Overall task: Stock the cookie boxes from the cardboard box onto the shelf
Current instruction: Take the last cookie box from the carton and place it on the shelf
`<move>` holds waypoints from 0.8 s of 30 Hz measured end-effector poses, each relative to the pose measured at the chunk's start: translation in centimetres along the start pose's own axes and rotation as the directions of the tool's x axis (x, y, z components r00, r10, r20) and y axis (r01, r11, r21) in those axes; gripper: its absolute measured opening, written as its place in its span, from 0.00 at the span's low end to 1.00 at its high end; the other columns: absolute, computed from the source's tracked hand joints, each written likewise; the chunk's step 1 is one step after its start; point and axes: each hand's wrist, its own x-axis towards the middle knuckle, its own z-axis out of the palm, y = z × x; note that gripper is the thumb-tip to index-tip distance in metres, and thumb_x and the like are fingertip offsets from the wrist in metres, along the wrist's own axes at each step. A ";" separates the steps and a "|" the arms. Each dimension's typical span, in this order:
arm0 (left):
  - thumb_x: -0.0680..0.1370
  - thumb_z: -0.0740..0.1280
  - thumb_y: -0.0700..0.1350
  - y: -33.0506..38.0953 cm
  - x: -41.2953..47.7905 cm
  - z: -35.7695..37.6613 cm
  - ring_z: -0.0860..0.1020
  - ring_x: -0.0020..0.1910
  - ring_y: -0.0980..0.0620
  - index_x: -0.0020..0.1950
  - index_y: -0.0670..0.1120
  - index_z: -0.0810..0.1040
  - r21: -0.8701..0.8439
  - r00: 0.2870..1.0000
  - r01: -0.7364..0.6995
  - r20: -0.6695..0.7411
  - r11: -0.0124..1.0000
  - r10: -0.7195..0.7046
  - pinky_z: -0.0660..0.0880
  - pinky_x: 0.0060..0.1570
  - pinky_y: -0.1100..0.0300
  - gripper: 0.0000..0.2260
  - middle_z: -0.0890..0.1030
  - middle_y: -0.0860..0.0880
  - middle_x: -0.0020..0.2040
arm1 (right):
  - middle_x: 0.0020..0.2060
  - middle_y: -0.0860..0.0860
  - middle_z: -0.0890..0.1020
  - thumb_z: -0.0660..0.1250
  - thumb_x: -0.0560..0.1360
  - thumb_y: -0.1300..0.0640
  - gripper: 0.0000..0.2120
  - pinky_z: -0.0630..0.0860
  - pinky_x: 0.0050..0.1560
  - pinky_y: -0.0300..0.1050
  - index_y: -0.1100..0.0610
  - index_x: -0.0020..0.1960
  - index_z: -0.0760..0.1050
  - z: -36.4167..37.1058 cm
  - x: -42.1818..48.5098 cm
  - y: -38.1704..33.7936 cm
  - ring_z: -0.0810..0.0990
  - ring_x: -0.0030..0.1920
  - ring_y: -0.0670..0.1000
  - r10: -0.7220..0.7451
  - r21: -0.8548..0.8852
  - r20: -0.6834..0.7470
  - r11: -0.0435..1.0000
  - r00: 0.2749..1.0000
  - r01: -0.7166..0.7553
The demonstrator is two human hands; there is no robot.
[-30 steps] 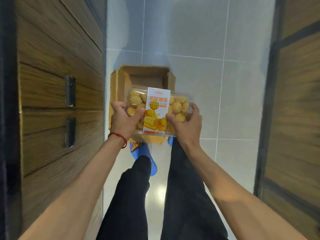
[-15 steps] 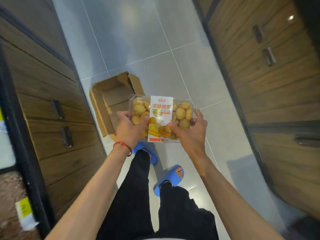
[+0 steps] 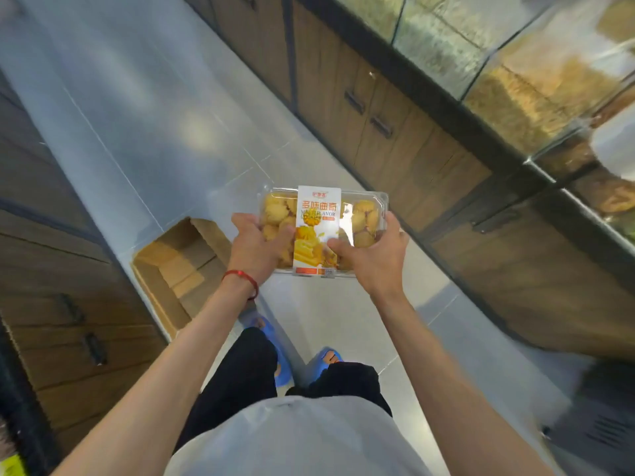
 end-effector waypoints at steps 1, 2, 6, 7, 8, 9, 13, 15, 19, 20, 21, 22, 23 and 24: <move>0.71 0.71 0.62 1.1 0.2 0.6 0.83 0.50 0.49 0.58 0.47 0.62 -0.004 1.000 -0.013 0.015 1.000 0.013 0.81 0.53 0.44 0.28 0.81 0.49 0.52 | 0.59 0.51 0.69 0.86 0.59 0.49 0.47 0.76 0.60 0.42 0.51 0.72 0.68 -1.0 0.4 -0.5 0.73 0.54 0.42 -0.003 0.006 -0.021 1.000 1.000 0.003; 0.72 0.71 0.61 2.4 0.3 1.2 0.82 0.50 0.49 0.58 0.47 0.62 0.009 0.999 -0.036 0.024 0.999 0.036 0.80 0.54 0.45 0.27 0.80 0.50 0.51 | 0.59 0.51 0.70 0.86 0.59 0.50 0.46 0.76 0.60 0.43 0.51 0.72 0.68 -1.9 0.8 -1.1 0.73 0.56 0.45 -0.008 0.010 -0.041 1.000 0.999 0.009; 0.77 0.70 0.53 7.0 1.9 3.1 0.78 0.48 0.48 0.54 0.46 0.60 0.102 0.982 -0.187 0.032 0.977 0.185 0.77 0.53 0.52 0.21 0.73 0.55 0.43 | 0.61 0.51 0.71 0.86 0.60 0.49 0.45 0.77 0.57 0.43 0.50 0.72 0.68 -4.6 3.0 -3.4 0.72 0.58 0.46 -0.013 0.027 -0.135 0.999 0.991 0.017; 0.77 0.70 0.53 8.1 2.6 3.5 0.78 0.47 0.49 0.53 0.46 0.60 0.106 0.977 -0.211 0.046 0.972 0.208 0.76 0.52 0.53 0.21 0.73 0.55 0.42 | 0.61 0.51 0.71 0.86 0.61 0.49 0.45 0.76 0.55 0.40 0.50 0.72 0.68 -5.1 3.8 -3.9 0.72 0.56 0.44 -0.010 0.028 -0.157 1.000 0.988 0.015; 0.77 0.70 0.52 9.1 3.4 3.9 0.78 0.46 0.49 0.53 0.46 0.60 0.106 0.972 -0.231 0.064 0.967 0.225 0.75 0.51 0.54 0.20 0.73 0.55 0.42 | 0.62 0.51 0.70 0.85 0.61 0.49 0.45 0.75 0.51 0.35 0.50 0.73 0.67 -5.5 4.6 -4.4 0.72 0.54 0.42 -0.008 0.025 -0.177 1.000 0.984 0.013; 0.77 0.70 0.52 10.2 4.4 4.4 0.78 0.46 0.50 0.53 0.46 0.60 0.103 0.967 -0.249 0.085 0.963 0.241 0.76 0.50 0.55 0.20 0.74 0.55 0.43 | 0.62 0.51 0.70 0.85 0.62 0.49 0.45 0.72 0.46 0.29 0.50 0.73 0.67 -5.8 5.6 -4.9 0.72 0.52 0.40 -0.005 0.022 -0.195 1.000 0.981 0.009; 0.76 0.71 0.52 14.6 8.9 6.4 0.80 0.45 0.51 0.55 0.46 0.61 0.100 0.938 -0.333 0.140 0.937 0.318 0.77 0.46 0.57 0.20 0.77 0.53 0.44 | 0.63 0.51 0.71 0.84 0.64 0.49 0.43 0.68 0.35 0.21 0.51 0.73 0.67 -6.7 9.8 -7.1 0.68 0.51 0.26 0.028 0.038 -0.280 0.999 0.960 -0.018; 0.76 0.71 0.53 16.8 11.4 7.4 0.80 0.43 0.54 0.56 0.46 0.62 0.108 0.920 -0.377 0.164 0.920 0.357 0.77 0.42 0.60 0.21 0.78 0.53 0.44 | 0.63 0.50 0.69 0.84 0.65 0.50 0.43 0.68 0.34 0.22 0.51 0.74 0.66 -7.1 11.8 -8.5 0.71 0.51 0.36 0.051 0.049 -0.320 0.998 0.946 -0.038; 0.76 0.70 0.56 21.4 16.2 9.3 0.80 0.41 0.57 0.59 0.47 0.64 0.118 0.879 -0.446 0.246 0.887 0.409 0.76 0.37 0.65 0.22 0.78 0.55 0.44 | 0.60 0.49 0.66 0.84 0.65 0.50 0.44 0.69 0.43 0.24 0.51 0.74 0.65 -7.8 15.8 -10.9 0.72 0.55 0.45 0.080 0.081 -0.402 0.995 0.912 -0.052; 0.76 0.71 0.56 22.5 17.3 9.7 0.80 0.41 0.57 0.59 0.47 0.64 0.120 0.865 -0.469 0.262 0.875 0.428 0.76 0.38 0.64 0.22 0.78 0.55 0.44 | 0.61 0.50 0.67 0.84 0.65 0.50 0.44 0.70 0.48 0.29 0.52 0.74 0.65 -8.0 16.7 -11.6 0.72 0.55 0.45 0.086 0.085 -0.423 0.995 0.902 -0.055; 0.75 0.71 0.56 23.6 18.3 10.2 0.81 0.42 0.57 0.58 0.47 0.64 0.122 0.853 -0.490 0.275 0.863 0.445 0.78 0.39 0.62 0.22 0.78 0.56 0.44 | 0.62 0.51 0.67 0.84 0.65 0.49 0.45 0.70 0.53 0.34 0.52 0.75 0.65 -8.2 17.7 -12.2 0.71 0.55 0.45 0.091 0.087 -0.441 0.994 0.893 -0.059; 0.75 0.71 0.55 24.8 19.4 10.8 0.81 0.43 0.56 0.57 0.47 0.64 0.120 0.843 -0.505 0.283 0.855 0.458 0.78 0.41 0.60 0.21 0.78 0.56 0.44 | 0.63 0.52 0.67 0.84 0.65 0.49 0.46 0.70 0.55 0.36 0.52 0.76 0.64 -8.5 18.8 -12.7 0.70 0.54 0.45 0.103 0.093 -0.456 0.993 0.884 -0.068; 0.75 0.72 0.55 26.0 20.3 11.4 0.81 0.44 0.55 0.56 0.47 0.64 0.120 0.836 -0.515 0.292 0.849 0.465 0.79 0.42 0.58 0.21 0.78 0.55 0.44 | 0.63 0.52 0.67 0.84 0.64 0.49 0.47 0.69 0.57 0.37 0.53 0.76 0.63 -8.8 19.8 -13.2 0.70 0.54 0.45 0.116 0.100 -0.467 0.992 0.876 -0.079; 0.74 0.72 0.55 27.3 21.0 11.9 0.80 0.43 0.56 0.55 0.47 0.64 0.119 0.827 -0.526 0.302 0.842 0.474 0.78 0.42 0.58 0.21 0.77 0.55 0.44 | 0.63 0.53 0.67 0.84 0.64 0.48 0.49 0.69 0.58 0.37 0.53 0.77 0.62 -9.3 20.9 -13.7 0.69 0.54 0.45 0.125 0.105 -0.481 0.991 0.868 -0.084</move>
